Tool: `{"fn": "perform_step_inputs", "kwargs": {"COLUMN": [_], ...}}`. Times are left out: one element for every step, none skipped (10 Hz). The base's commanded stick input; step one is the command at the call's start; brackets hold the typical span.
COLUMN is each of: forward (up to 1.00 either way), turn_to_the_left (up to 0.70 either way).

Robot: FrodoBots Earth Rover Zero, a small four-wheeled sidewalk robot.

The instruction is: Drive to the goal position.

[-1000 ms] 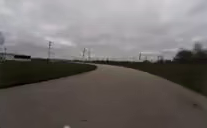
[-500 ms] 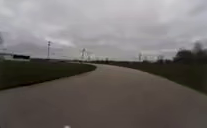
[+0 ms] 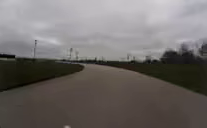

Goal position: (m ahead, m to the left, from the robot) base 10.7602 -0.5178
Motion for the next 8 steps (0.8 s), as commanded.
{"fn": "perform_step_inputs", "kwargs": {"forward": [1.0,1.0,1.0,1.0,1.0,1.0,1.0,1.0], "turn_to_the_left": [0.0,0.0,0.0,0.0,0.0,0.0,0.0,0.0]}}
